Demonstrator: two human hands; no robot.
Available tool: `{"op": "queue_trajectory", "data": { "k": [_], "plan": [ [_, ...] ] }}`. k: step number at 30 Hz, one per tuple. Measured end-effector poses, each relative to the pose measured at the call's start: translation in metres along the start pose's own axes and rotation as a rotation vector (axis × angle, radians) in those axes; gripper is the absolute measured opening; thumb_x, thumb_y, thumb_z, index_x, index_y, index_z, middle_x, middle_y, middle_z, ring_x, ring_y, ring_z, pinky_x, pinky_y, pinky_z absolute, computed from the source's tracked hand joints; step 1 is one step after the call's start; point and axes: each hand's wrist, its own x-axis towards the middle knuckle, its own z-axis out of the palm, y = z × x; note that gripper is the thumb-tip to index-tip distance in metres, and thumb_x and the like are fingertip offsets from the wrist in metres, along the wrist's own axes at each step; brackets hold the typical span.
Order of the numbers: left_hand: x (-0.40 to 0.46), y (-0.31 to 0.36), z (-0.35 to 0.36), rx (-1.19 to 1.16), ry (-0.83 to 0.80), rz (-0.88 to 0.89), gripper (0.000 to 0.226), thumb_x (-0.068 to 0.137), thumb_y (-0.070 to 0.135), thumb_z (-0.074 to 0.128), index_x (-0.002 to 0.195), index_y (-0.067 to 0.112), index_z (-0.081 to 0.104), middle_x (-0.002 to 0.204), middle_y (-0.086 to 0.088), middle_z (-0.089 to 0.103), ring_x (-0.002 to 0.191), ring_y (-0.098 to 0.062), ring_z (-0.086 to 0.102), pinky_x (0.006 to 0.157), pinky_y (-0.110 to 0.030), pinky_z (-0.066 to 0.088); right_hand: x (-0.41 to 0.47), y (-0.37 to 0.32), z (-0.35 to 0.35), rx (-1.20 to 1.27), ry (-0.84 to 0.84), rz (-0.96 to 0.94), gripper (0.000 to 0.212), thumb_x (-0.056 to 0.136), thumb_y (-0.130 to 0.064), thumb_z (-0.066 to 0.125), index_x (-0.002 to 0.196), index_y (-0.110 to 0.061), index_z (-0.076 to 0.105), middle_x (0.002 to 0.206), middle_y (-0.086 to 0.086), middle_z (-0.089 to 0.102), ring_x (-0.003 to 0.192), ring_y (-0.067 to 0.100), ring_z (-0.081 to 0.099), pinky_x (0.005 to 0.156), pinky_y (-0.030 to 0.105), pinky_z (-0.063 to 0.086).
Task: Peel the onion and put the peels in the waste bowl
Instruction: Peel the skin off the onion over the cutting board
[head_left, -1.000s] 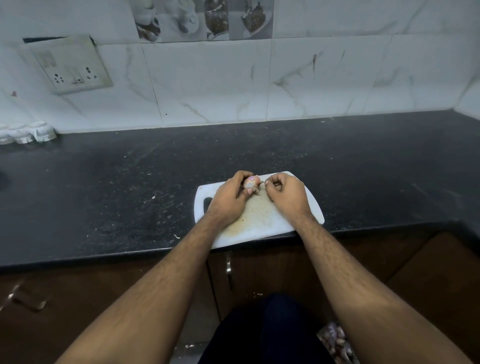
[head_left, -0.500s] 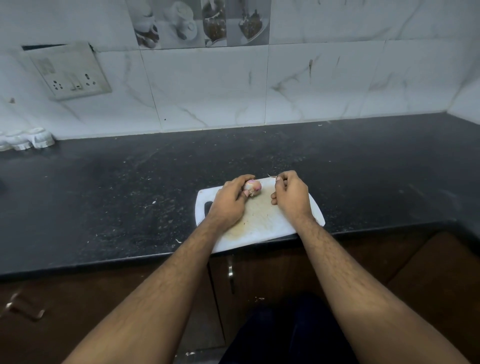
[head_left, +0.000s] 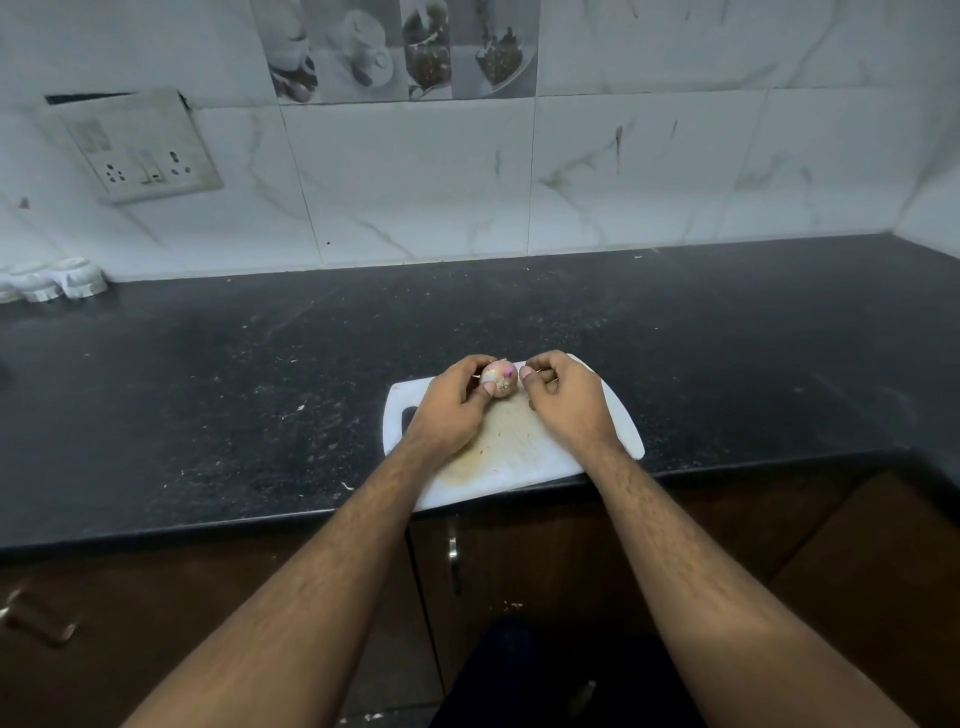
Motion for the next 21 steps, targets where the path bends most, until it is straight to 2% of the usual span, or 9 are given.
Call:
{"op": "queue_trajectory", "data": {
  "k": [4,6,9,13,17,21],
  "plan": [
    [-0.0002,0.0000,0.0009,-0.031,0.016,0.004,0.023,0.107,0.017,0.062,0.130,0.021,0.066,0.117,0.011,0.072,0.102,0.003,0.068,0.082,-0.007,0.048,0.0013,0.0028,-0.0001,-0.009,-0.028,-0.020,0.017,0.097,-0.034,0.068,0.096,-0.019,0.074,0.077,-0.009,0.073,0.076,0.008,0.070,0.073,0.022,0.053],
    [-0.0005,0.0001,0.0018,-0.052,0.026,0.002,0.021,0.107,0.019,0.064,0.128,0.021,0.066,0.117,0.011,0.073,0.101,0.002,0.068,0.080,-0.005,0.047,0.0017,0.0048,-0.0005,0.000,-0.032,-0.015,0.018,0.096,-0.035,0.069,0.095,-0.018,0.075,0.075,-0.009,0.072,0.074,0.006,0.069,0.069,0.018,0.051],
    [-0.0011,-0.0002,0.0028,-0.082,0.032,-0.003,0.017,0.105,0.027,0.068,0.121,0.023,0.065,0.115,0.011,0.074,0.100,-0.001,0.070,0.080,-0.010,0.051,0.0027,0.0065,-0.0004,0.012,-0.043,-0.015,0.015,0.095,-0.032,0.071,0.096,-0.019,0.078,0.072,-0.011,0.072,0.070,0.001,0.068,0.066,0.015,0.049],
    [-0.0003,-0.0033,0.0038,-0.073,0.027,0.003,0.018,0.103,0.027,0.071,0.118,0.020,0.063,0.113,0.013,0.074,0.098,0.007,0.065,0.081,-0.010,0.048,0.0030,0.0072,-0.0009,0.030,-0.066,-0.028,0.010,0.095,-0.026,0.073,0.096,-0.020,0.080,0.069,-0.008,0.074,0.066,0.004,0.071,0.068,0.019,0.056],
    [0.0000,-0.0052,0.0039,-0.081,0.033,0.010,0.012,0.104,0.028,0.070,0.112,0.027,0.061,0.110,0.014,0.073,0.099,0.004,0.066,0.084,-0.012,0.050,0.0024,0.0079,-0.0017,0.047,-0.079,-0.036,0.009,0.094,-0.025,0.074,0.096,-0.021,0.081,0.074,-0.007,0.076,0.068,0.005,0.072,0.073,0.023,0.060],
    [-0.0001,-0.0044,0.0036,-0.080,0.029,0.011,0.013,0.104,0.025,0.069,0.111,0.029,0.060,0.109,0.016,0.072,0.096,0.008,0.066,0.082,-0.010,0.050,0.0013,0.0063,-0.0027,0.045,-0.083,-0.042,0.009,0.094,-0.025,0.074,0.098,-0.020,0.081,0.078,-0.008,0.077,0.069,0.003,0.073,0.076,0.028,0.062]
  ]
}}
